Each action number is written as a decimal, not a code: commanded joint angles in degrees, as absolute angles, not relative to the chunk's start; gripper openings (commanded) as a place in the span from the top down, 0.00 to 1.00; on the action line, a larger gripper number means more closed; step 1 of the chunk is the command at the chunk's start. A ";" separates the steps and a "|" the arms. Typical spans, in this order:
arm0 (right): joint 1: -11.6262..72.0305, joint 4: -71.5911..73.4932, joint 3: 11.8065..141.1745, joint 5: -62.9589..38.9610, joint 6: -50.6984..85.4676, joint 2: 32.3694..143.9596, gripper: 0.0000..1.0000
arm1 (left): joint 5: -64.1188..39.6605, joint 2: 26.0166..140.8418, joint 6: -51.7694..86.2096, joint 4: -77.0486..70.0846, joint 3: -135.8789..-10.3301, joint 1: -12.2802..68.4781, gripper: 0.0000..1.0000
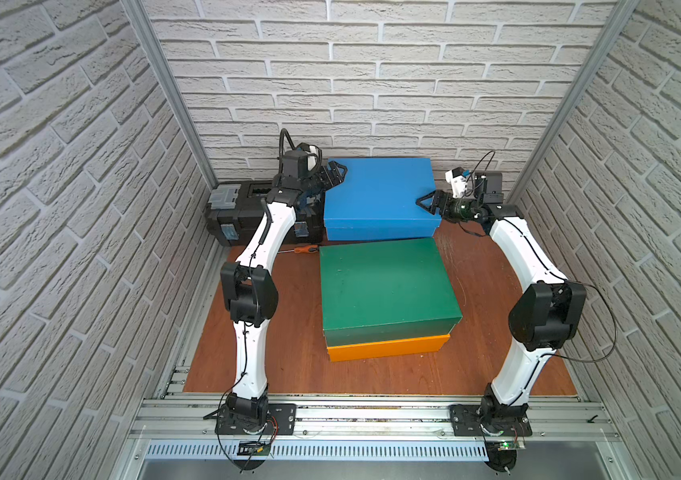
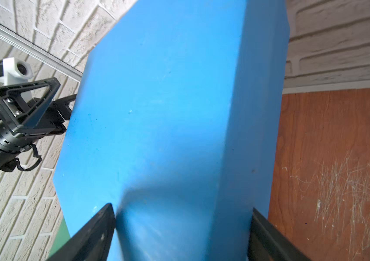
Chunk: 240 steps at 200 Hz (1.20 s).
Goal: Stack the shoeboxes
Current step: Pick up the shoebox from the center of the board, then place the shoebox at the shoebox.
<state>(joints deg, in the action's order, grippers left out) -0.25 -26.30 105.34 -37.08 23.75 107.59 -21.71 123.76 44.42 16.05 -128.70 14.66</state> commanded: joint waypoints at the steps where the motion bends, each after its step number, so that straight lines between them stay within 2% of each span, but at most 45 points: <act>1: 3.75 -19.30 108.75 -43.77 25.91 104.16 0.14 | -28.83 119.99 44.18 16.50 -131.33 18.71 0.07; 148: 5.96 -26.35 111.40 -41.19 26.06 92.16 0.16 | -25.47 106.45 39.11 23.81 -129.54 22.93 0.07; 203: 7.63 -30.75 102.75 -38.76 27.74 82.12 0.16 | -23.60 96.24 38.35 23.86 -119.64 26.11 0.07; 240: 9.18 -33.69 95.06 -36.34 30.25 73.19 0.16 | -21.22 87.19 38.52 22.90 -108.55 28.49 0.07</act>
<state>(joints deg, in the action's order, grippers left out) 3.97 -36.67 98.37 -28.34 27.73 78.61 -12.23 92.44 37.85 26.46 -113.51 22.65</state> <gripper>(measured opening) 0.838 0.928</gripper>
